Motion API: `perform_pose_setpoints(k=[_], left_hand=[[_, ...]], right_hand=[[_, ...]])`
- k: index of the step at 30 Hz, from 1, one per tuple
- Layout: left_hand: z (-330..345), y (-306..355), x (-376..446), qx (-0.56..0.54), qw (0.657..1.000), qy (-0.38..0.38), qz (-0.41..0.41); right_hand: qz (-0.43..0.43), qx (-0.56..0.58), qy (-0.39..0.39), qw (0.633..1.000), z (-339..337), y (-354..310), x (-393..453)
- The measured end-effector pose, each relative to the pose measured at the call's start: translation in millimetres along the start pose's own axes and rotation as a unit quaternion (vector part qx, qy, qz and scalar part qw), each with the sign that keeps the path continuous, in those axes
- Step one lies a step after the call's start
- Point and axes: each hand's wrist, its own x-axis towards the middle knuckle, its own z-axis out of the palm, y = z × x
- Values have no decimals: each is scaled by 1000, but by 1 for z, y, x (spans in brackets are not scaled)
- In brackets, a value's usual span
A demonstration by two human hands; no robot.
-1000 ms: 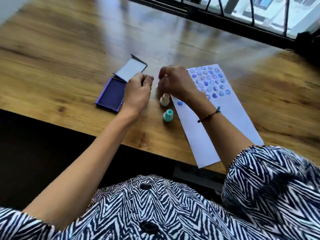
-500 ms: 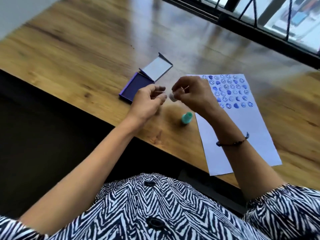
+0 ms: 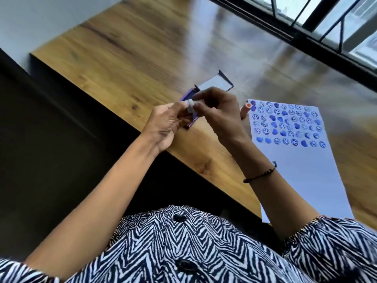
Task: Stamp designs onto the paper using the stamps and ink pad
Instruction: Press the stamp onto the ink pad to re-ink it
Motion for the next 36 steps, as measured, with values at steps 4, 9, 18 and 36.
perform_pose_setpoints(k=[4,9,18,36], left_hand=[[-4,10,8,-113,992,32,-53],[-21,11,12,-88,991,75,-73],[-18,3,12,-28,996,85,15],[-18,2,8,63,997,43,7]], right_hand=[[-144,-137,1,980,7,-18,8],[-246,-220,-9,944,-5,-30,39],[-226,-473,-131,841,12,11,56],[-199,-444,-135,863,18,9,51]])
